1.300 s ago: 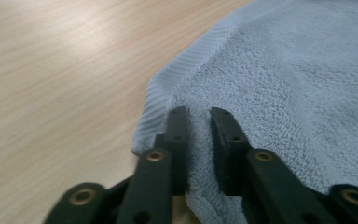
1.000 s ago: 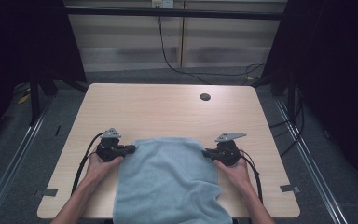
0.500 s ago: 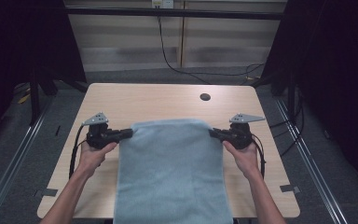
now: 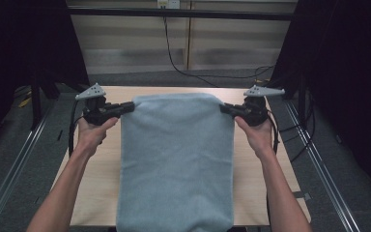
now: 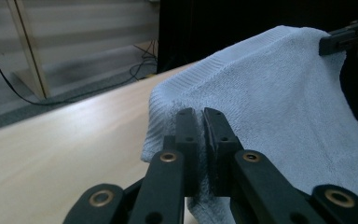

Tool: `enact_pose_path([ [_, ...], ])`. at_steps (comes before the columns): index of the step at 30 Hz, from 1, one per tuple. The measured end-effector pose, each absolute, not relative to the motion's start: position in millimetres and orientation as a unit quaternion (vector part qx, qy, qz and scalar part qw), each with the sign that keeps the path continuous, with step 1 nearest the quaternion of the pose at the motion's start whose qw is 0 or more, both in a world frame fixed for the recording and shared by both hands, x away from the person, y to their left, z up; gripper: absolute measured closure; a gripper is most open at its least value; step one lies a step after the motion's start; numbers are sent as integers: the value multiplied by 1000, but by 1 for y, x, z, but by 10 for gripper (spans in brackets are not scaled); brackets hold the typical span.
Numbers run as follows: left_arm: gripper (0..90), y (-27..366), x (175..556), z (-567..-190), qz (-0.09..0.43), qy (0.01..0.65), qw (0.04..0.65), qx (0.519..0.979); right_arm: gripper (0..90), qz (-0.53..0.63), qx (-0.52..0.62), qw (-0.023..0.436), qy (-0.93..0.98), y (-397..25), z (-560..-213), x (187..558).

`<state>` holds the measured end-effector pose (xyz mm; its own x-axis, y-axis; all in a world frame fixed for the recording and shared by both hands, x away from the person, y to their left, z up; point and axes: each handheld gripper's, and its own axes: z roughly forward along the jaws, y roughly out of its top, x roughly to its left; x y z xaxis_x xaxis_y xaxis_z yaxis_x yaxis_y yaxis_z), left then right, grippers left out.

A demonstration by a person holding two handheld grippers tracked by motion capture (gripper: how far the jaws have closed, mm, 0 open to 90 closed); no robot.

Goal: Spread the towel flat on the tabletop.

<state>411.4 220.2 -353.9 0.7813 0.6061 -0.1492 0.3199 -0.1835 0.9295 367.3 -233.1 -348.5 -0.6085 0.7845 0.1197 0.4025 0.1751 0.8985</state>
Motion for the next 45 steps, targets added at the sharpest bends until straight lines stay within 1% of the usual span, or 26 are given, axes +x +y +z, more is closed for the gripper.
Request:
enact_pose_path([
  [3, 854, 217, 418, -331, 143, 304, 571, 749, 861, 503, 401, 207, 737, -236, -326, 380],
  [5, 854, 212, 420, -317, 158, 293, 564, 756, 863, 504, 401, 220, 733, -235, -314, 387],
  [8, 854, 209, 418, -300, 150, 290, 589, 739, 863, 516, 399, 232, 721, -233, -296, 392],
  [10, 854, 206, 413, -300, 151, 277, 586, 746, 863, 532, 392, 231, 714, -232, -290, 389],
  [12, 854, 205, 405, -307, 149, 270, 575, 758, 863, 533, 383, 226, 720, -230, -292, 382],
  [15, 854, 208, 390, -325, 132, 268, 576, 761, 863, 523, 369, 215, 738, -227, -305, 363],
  [19, 855, 215, 369, -349, 116, 267, 566, 772, 863, 529, 360, 191, 745, -233, -331, 332],
  [20, 855, 217, 363, -354, 106, 266, 567, 773, 864, 526, 360, 189, 747, -235, -336, 323],
  [22, 856, 219, 349, -360, 109, 251, 553, 787, 865, 520, 355, 185, 755, -240, -347, 307],
  [25, 855, 223, 329, -366, 82, 249, 557, 788, 865, 515, 354, 173, 761, -246, -360, 285],
  [27, 855, 224, 315, -373, 75, 242, 553, 794, 865, 513, 354, 162, 765, -247, -368, 272],
  [29, 855, 225, 304, -386, 62, 247, 547, 797, 865, 507, 353, 159, 771, -247, -377, 259],
  [30, 855, 225, 300, -395, 45, 255, 543, 798, 864, 508, 355, 151, 770, -248, -385, 254],
  [32, 855, 225, 291, -414, 32, 260, 528, 808, 865, 502, 365, 131, 773, -248, -403, 245],
  [34, 855, 225, 282, -429, 8, 264, 521, 812, 865, 475, 369, 115, 791, -244, -423, 235],
  [36, 855, 224, 273, -438, 0, 269, 510, 817, 865, 464, 370, 104, 798, -243, -434, 228],
  [37, 855, 225, 268, -442, -13, 267, 511, 817, 865, 461, 372, 100, 799, -243, -438, 224],
  [40, 854, 227, 249, -454, -34, 272, 498, 823, 865, 455, 370, 98, 804, -246, -441, 208],
  [42, 854, 227, 237, -466, -52, 284, 486, 825, 865, 452, 372, 85, 806, -245, -448, 200],
  [43, 853, 227, 234, -470, -56, 287, 479, 828, 864, 440, 372, 83, 813, -242, -454, 197],
  [44, 853, 225, 228, -475, -46, 292, 466, 834, 865, 436, 373, 77, 816, -240, -459, 194],
  [45, 852, 224, 223, -479, -57, 294, 461, 836, 864, 428, 373, 66, 820, -237, -466, 192],
])
